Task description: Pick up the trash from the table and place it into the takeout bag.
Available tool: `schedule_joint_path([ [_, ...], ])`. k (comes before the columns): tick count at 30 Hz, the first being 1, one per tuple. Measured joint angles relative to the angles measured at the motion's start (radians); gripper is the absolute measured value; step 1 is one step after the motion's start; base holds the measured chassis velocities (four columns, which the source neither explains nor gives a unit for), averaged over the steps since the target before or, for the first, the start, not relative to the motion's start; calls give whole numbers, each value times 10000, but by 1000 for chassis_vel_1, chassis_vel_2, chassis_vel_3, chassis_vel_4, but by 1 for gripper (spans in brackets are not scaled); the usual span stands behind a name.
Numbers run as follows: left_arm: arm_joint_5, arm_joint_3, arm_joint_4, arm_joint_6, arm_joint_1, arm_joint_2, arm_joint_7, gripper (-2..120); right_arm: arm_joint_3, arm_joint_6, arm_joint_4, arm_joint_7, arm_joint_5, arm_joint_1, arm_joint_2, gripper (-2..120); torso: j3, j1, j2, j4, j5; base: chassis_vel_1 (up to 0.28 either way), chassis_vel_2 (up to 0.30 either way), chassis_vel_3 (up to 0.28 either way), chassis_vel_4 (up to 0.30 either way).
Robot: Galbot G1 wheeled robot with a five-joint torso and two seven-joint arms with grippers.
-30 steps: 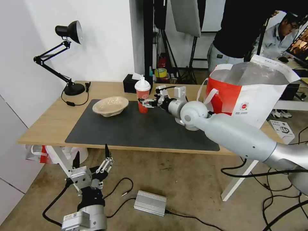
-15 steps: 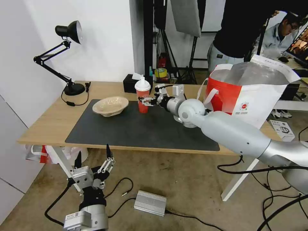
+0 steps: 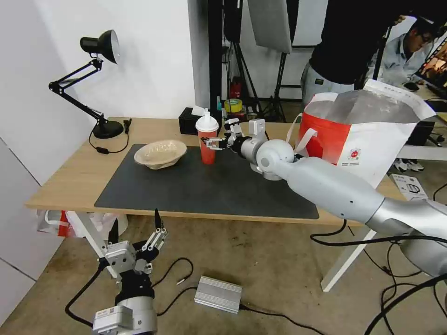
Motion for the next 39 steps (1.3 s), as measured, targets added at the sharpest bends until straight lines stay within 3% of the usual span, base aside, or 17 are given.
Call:
schedule_joint_path([
  [22,-110,100,210,-38,-292,13,-6,100,-86,-72,215,-69,-12,-28,-258,100,0,0,1,-1,1,0,0,0,0],
  [39,-154,188,247,-38,-345,-31,-6,100,-194,-71,-839,-464,-53,231,224,100,0,0,0,-1,0,0,0,0,0],
])
